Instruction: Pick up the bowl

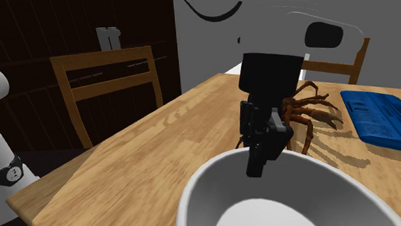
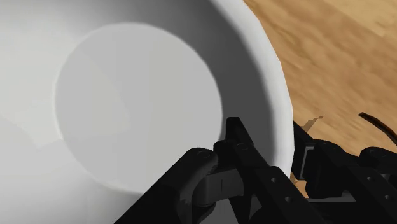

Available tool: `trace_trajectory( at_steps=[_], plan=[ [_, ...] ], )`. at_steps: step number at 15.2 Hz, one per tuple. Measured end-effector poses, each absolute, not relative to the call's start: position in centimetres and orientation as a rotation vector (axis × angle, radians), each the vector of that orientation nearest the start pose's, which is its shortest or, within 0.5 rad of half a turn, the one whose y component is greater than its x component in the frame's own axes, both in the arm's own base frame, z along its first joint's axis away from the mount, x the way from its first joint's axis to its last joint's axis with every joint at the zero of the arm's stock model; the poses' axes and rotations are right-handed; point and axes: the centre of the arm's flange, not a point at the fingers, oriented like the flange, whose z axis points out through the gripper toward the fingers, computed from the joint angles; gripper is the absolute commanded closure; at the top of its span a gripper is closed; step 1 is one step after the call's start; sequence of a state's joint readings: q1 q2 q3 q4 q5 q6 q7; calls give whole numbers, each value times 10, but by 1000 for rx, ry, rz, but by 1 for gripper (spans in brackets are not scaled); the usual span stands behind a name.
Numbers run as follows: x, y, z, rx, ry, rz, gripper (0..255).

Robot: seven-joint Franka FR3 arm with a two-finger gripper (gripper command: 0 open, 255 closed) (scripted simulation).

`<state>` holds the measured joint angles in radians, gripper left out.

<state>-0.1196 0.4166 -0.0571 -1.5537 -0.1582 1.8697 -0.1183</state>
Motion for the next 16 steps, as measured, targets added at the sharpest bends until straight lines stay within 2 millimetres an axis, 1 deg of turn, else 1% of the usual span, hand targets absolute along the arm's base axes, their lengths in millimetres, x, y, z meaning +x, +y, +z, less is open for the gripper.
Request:
trace_trajectory(
  at_steps=[2,16],
  plan=[
    [655,-124,406,-3290,1,208,255],
    [656,-124,477,-3289,1,209,255]
  ],
)
